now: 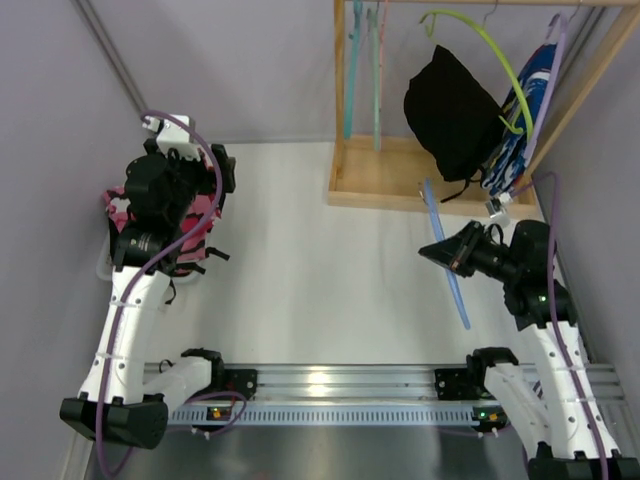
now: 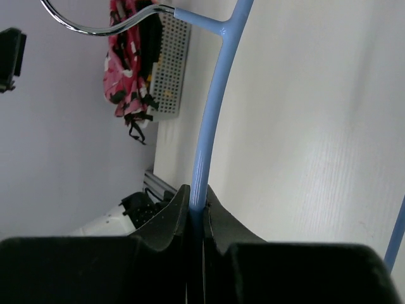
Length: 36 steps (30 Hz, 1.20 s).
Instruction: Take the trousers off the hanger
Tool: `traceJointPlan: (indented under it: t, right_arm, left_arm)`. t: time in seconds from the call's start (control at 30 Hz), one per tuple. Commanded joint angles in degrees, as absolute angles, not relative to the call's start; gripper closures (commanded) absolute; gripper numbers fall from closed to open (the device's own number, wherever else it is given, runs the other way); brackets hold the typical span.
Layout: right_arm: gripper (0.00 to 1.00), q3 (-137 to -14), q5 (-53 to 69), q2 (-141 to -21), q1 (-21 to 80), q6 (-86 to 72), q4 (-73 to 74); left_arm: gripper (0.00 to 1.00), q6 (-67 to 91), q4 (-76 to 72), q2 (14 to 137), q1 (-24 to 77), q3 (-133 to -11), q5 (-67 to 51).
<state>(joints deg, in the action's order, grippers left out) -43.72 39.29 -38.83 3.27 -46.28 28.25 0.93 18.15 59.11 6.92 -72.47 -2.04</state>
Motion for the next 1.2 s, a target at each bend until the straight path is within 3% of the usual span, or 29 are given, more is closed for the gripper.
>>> traceJointPlan:
  t: [0.0, 0.23, 0.5, 1.17]
  right_arm:
    - [1.0, -41.85, 47.18, -37.53, 3.78, -44.55, 21.21]
    - [1.0, -46.65, 48.35, -42.88, 7.38, -51.5, 6.08]
    - [1.0, -60.64, 32.09, -51.06, 8.79, -55.01, 4.4]
    - [1.0, -86.29, 28.83, -74.26, 11.43, -64.51, -5.01]
  left_arm:
    - [0.02, 0.79, 16.44, 58.27, 7.12, -72.07, -3.78]
    - [0.02, 1.41, 16.44, 58.71, 7.21, -72.86, -4.57]
    - [0.02, 0.97, 16.43, 58.27, 7.29, -73.74, -3.43]
    - [0.02, 0.88, 16.44, 59.15, 7.56, -74.71, -3.78]
